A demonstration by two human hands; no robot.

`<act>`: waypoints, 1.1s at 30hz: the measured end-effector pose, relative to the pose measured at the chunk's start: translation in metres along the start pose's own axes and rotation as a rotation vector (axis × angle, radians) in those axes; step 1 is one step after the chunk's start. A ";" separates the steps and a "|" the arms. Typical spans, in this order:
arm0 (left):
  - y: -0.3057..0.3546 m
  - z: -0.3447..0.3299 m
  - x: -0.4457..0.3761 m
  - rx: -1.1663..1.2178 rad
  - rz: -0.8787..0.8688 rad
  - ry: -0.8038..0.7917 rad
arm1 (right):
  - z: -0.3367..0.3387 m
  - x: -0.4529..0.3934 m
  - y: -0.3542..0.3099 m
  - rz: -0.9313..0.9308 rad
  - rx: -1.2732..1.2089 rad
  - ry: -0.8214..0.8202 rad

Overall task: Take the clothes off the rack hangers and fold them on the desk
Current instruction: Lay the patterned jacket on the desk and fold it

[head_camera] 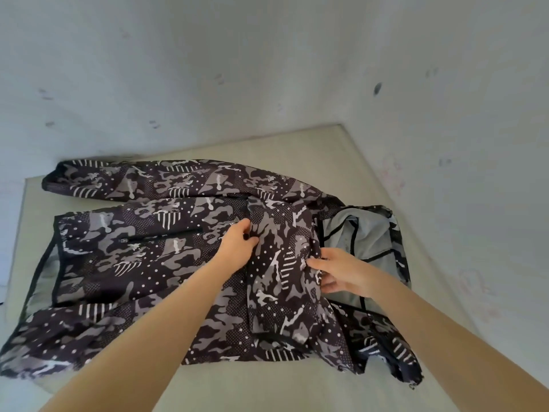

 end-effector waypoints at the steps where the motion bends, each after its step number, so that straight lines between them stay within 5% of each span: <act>1: 0.004 0.000 -0.007 -0.010 -0.008 -0.018 | 0.003 0.001 -0.001 0.014 -0.005 0.017; 4: 0.001 0.002 -0.023 0.067 0.010 -0.048 | 0.008 -0.002 -0.002 0.022 -0.028 0.037; 7: -0.010 0.005 -0.031 0.184 0.039 -0.038 | 0.001 -0.005 0.004 -0.042 -0.099 -0.112; 12: -0.025 0.003 -0.030 0.278 0.094 -0.057 | -0.016 0.005 0.032 -0.337 0.562 -0.266; 16: -0.040 -0.002 -0.033 0.187 0.128 -0.107 | 0.000 0.015 0.062 -0.466 0.471 -0.294; 19: -0.040 -0.003 -0.039 0.055 0.085 -0.060 | 0.016 0.016 0.070 -0.470 0.467 -0.226; 30: -0.023 0.021 -0.050 0.021 0.074 0.073 | 0.047 0.004 0.027 -0.377 1.519 0.203; 33: -0.014 0.067 -0.039 -0.152 0.023 0.199 | 0.058 0.003 0.003 -0.416 1.402 0.145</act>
Point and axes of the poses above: each hand's wrist, its own x-axis away from the middle knuckle, its own z-axis out of the back of the hand, y = z × x, the point moved 8 cm from there along -x, towards the middle knuckle, and after that the axes turned 13 degrees about -y, right-handed, at the moved point
